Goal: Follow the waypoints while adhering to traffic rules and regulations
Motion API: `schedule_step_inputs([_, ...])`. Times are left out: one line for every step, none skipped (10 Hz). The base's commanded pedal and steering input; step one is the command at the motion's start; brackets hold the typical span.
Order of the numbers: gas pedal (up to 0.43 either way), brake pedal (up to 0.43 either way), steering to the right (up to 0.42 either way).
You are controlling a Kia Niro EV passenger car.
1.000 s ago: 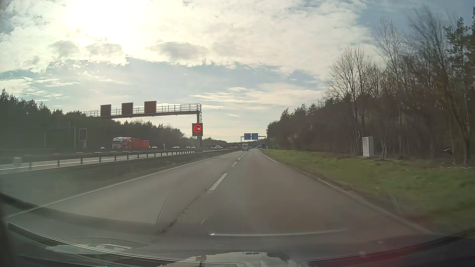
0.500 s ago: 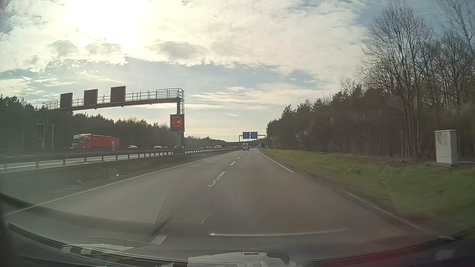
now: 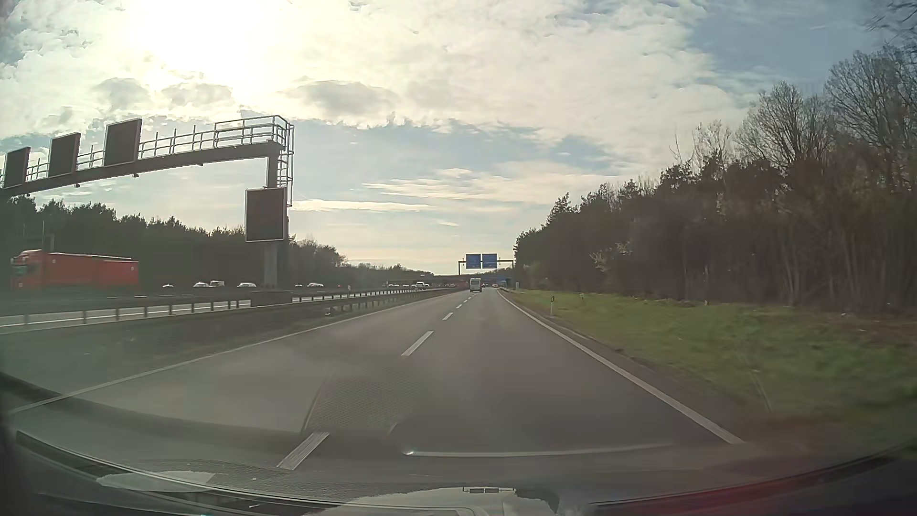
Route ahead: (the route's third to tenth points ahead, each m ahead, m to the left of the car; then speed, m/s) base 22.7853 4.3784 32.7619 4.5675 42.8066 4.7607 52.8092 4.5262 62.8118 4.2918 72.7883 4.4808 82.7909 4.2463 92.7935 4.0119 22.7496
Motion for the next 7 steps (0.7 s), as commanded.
schedule_step_inputs([0.110,0.000,0.000])
schedule_step_inputs([0.110,0.000,-0.001])
schedule_step_inputs([0.110,0.000,-0.001])
schedule_step_inputs([0.110,0.000,-0.001])
schedule_step_inputs([0.110,0.000,-0.001])
schedule_step_inputs([0.110,0.000,-0.001])
schedule_step_inputs([0.110,0.000,-0.001])
